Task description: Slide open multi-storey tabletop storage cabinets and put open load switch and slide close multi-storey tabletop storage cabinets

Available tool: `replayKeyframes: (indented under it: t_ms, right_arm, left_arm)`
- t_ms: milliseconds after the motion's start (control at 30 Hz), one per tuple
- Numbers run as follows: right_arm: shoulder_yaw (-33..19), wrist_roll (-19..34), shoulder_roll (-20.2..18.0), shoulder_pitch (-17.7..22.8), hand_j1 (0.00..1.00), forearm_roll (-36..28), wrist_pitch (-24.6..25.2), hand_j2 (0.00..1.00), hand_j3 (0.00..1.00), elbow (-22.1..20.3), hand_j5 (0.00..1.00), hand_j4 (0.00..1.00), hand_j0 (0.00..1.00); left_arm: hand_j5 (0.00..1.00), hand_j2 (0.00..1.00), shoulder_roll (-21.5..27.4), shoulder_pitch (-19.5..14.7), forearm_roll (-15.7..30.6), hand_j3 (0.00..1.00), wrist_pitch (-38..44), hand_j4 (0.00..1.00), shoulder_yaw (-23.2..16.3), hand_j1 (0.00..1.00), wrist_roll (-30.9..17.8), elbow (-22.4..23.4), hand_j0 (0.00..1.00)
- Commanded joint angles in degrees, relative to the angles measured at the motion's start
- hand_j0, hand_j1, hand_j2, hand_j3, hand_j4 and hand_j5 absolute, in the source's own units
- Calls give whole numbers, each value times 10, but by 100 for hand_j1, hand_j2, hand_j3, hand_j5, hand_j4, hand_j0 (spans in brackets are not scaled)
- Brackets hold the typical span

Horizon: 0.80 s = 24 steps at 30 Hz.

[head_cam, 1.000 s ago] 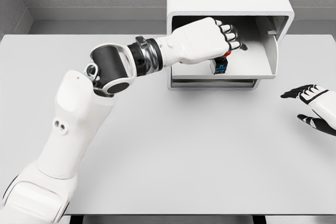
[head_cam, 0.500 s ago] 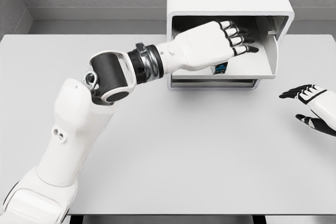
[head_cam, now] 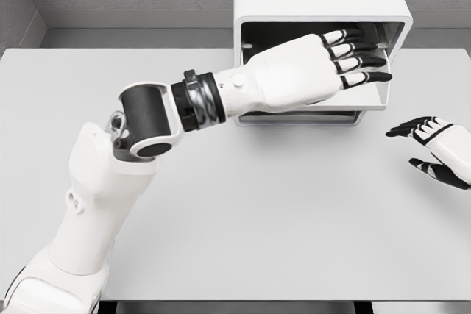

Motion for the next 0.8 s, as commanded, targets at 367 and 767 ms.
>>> replayKeyframes:
  t_ms: [367,767]
  right_arm:
    - [22,0,0,-1,64,-14,0,64,64,-47,64,64,64]
    - [35,3,1,-8,64,-13,0,64,64,-80,64,64,64]
  left_arm:
    - [100,100,30,33,497,100,2,100,76,100,0,-2,100]
    - [100,100,205,273,661,100,2,100,323,100,0,5,100]
